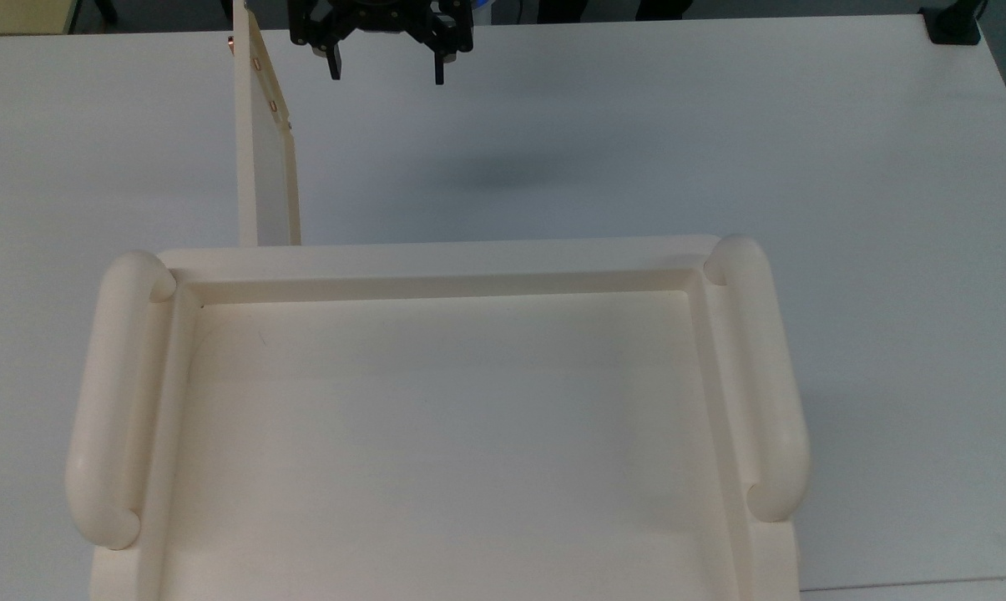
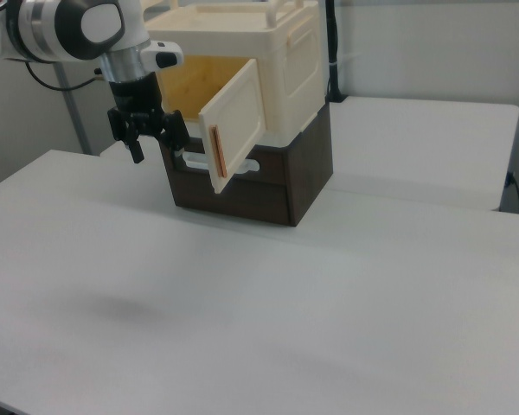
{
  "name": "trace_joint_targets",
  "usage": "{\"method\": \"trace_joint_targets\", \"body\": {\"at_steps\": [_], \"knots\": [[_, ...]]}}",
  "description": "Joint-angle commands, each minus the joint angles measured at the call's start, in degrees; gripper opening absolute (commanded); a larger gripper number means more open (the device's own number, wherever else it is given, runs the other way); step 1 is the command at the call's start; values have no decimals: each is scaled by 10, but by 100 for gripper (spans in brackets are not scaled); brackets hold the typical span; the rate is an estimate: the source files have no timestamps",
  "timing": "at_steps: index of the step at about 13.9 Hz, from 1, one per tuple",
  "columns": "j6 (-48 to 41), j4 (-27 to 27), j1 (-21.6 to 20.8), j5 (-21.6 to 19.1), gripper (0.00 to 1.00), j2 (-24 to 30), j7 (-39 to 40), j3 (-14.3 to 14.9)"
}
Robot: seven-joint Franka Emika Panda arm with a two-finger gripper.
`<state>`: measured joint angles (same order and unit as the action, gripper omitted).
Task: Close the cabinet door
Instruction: 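Move the gripper to the open cream door's outer edge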
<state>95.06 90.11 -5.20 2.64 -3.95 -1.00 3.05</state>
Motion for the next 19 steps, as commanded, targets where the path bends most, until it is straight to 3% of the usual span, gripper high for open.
{"method": "trace_joint_targets", "body": {"at_steps": [1, 9, 10, 11, 12, 14, 15, 17, 19], "knots": [[-15, 9, 5, 8, 100, 14, 6, 0], [-14, 8, 5, 8, 100, 14, 12, 0], [-15, 7, 7, 8, 90, 14, 16, 0], [-15, 7, 8, 8, 70, 15, 25, 0], [-16, 7, 8, 6, 41, 18, 35, 0], [-17, -1, 8, 5, 5, 18, 35, 0], [-17, -3, 8, 4, 0, 18, 35, 0], [-18, -19, 8, 3, 0, 19, 32, 1], [-29, -68, 9, -1, 0, 19, 28, 2]]}}
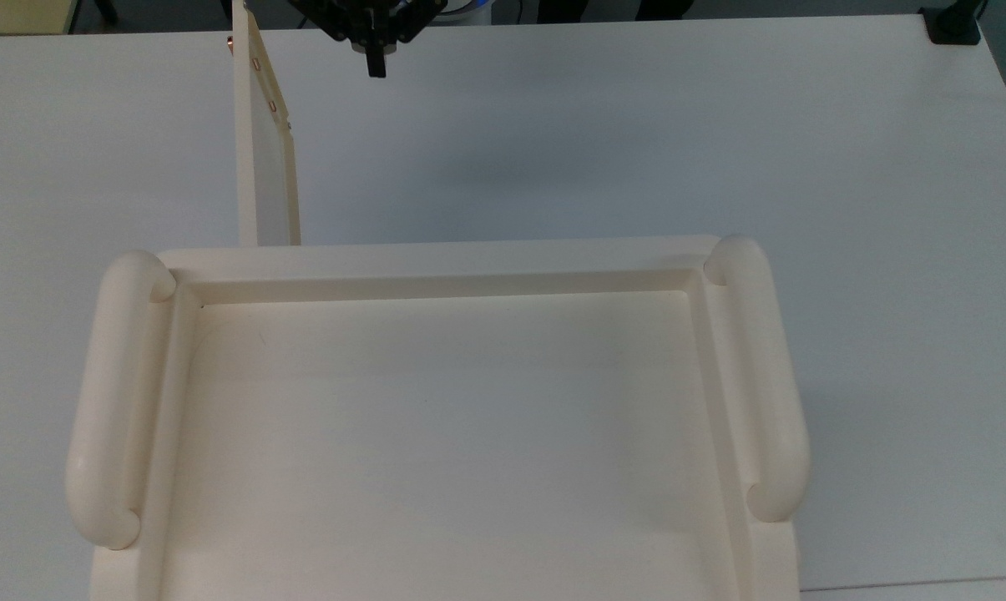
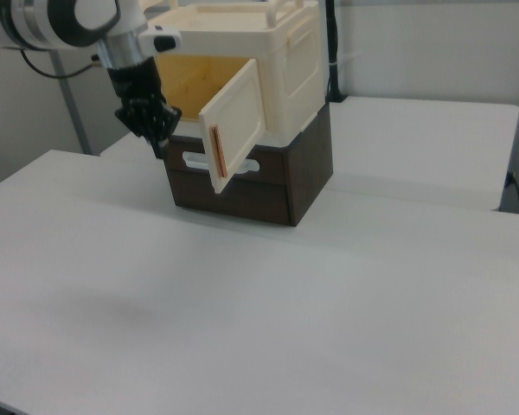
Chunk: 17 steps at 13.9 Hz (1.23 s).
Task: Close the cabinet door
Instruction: 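Move the gripper to the open cream door's outer edge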
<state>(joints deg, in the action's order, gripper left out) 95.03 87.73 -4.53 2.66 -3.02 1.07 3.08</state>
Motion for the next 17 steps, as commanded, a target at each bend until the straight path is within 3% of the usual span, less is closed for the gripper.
{"method": "trace_joint_targets", "body": {"at_steps": [1, 7, 13, 17], "knots": [[-28, -60, 7, -5, 0, 11, 7, 3], [2, -129, 66, -25, 0, 7, 13, 9], [65, -123, 117, -28, 0, -8, 38, 32], [65, -111, 117, -32, 0, -32, 67, 32]]}}
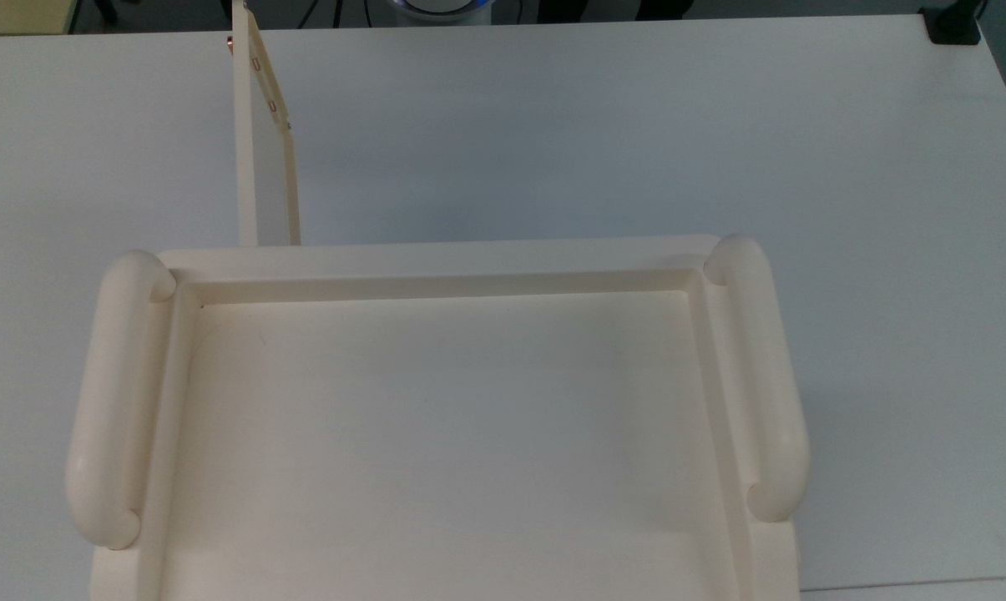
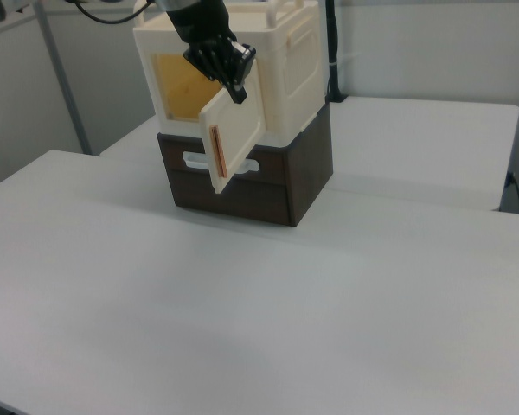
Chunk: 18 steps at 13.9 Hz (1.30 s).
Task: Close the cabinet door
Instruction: 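Push the cream door shut against the cabinet front with the gripper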
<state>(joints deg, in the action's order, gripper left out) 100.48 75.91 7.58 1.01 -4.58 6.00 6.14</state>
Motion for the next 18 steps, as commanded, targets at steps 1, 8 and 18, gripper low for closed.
{"method": "trace_joint_targets", "body": {"at_steps": [1, 8, 18], "knots": [[10, 7, -5, -21, 0, -23, 17, 0], [132, 9, -80, -131, 0, -61, -51, -15], [285, 8, -118, -110, 0, -118, -113, -14]]}}
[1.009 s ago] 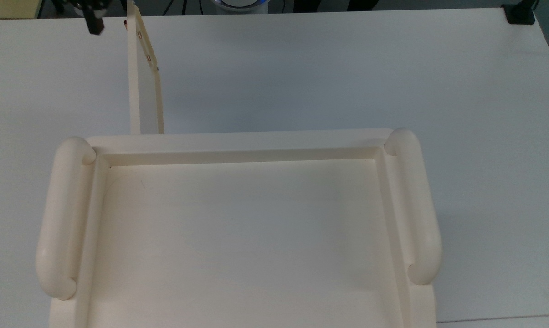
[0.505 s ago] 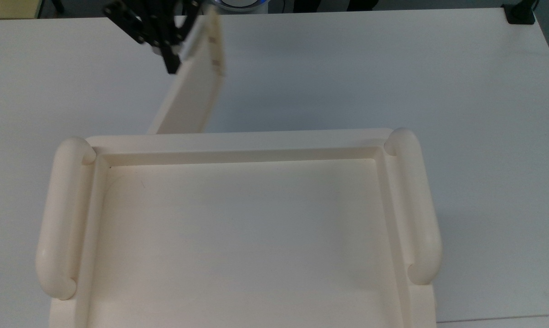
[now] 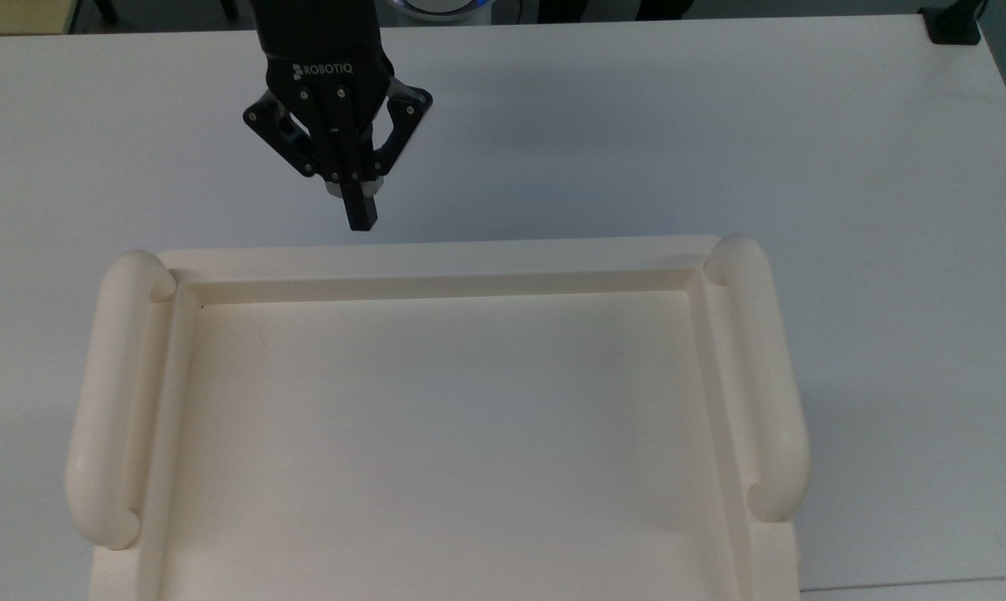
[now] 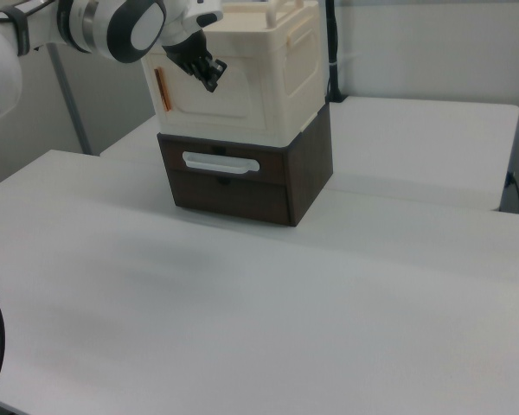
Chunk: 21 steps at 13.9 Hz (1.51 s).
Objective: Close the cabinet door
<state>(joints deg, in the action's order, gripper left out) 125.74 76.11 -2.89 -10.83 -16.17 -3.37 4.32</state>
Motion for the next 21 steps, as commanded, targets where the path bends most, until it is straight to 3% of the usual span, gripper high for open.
{"method": "trace_joint_targets", "body": {"at_steps": [1, 4, 8, 12, 15, 17, 18, 21], "knots": [[32, 7, -13, 10, 0, -2, -19, 4], [14, 39, -16, 38, 0, 10, -16, 4], [-115, 58, -16, 98, 0, 36, 3, 4], [-256, 59, -17, 129, 0, 61, 45, 4], [-288, 99, -17, 133, 0, 101, 64, 3], [-339, 112, -17, 160, 0, 119, 71, -7], [-348, 113, -17, 161, 6, 125, 69, -8], [-358, 113, -17, 160, 41, 127, 63, -9]]}}
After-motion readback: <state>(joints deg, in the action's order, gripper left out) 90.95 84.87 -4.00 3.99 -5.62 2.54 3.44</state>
